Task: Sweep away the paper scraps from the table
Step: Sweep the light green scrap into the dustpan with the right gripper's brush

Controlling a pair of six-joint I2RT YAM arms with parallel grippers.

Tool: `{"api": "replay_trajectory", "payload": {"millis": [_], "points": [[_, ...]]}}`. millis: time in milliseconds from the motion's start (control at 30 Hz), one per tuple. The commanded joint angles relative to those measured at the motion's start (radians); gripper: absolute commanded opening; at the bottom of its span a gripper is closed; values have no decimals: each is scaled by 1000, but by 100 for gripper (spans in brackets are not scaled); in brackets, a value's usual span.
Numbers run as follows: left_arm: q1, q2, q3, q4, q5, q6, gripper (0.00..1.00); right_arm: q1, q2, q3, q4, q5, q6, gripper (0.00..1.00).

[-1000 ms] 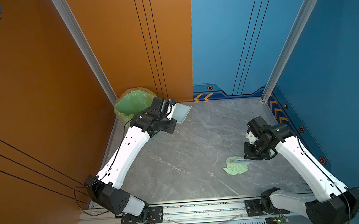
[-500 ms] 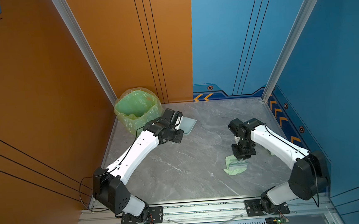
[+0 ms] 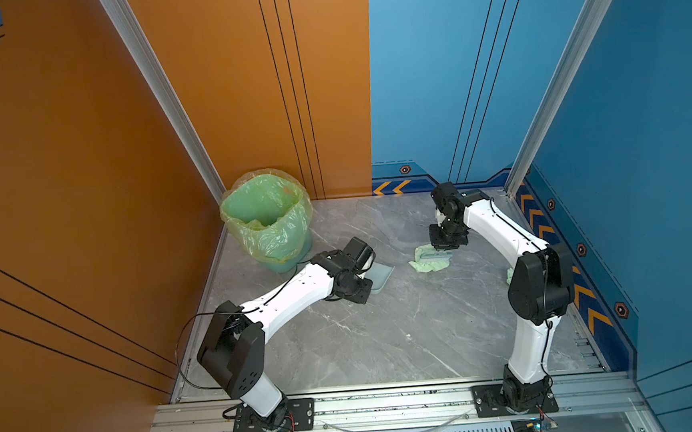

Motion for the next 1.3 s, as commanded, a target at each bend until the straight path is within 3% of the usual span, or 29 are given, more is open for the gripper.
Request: {"api": "replay_trajectory", "payload": {"millis": [0,233,433,867,1267], "points": [[-24,18,-5,35,1,-40,0,-10,-63,44,35,-42,-20,0],[-61,74,14,41,8,-23,0,-65,-248,-166,241,-27,85,0],[-86,137,42,45,-4,-17,0,-103,-304,-324,378,67,191,0],[-172,293,139,21,-91,55,0,-110,-186,-306,440,108,168,0],[-182,357,154,16,-99,53,0,-89,-171,-341,431,113,153,0]]}}
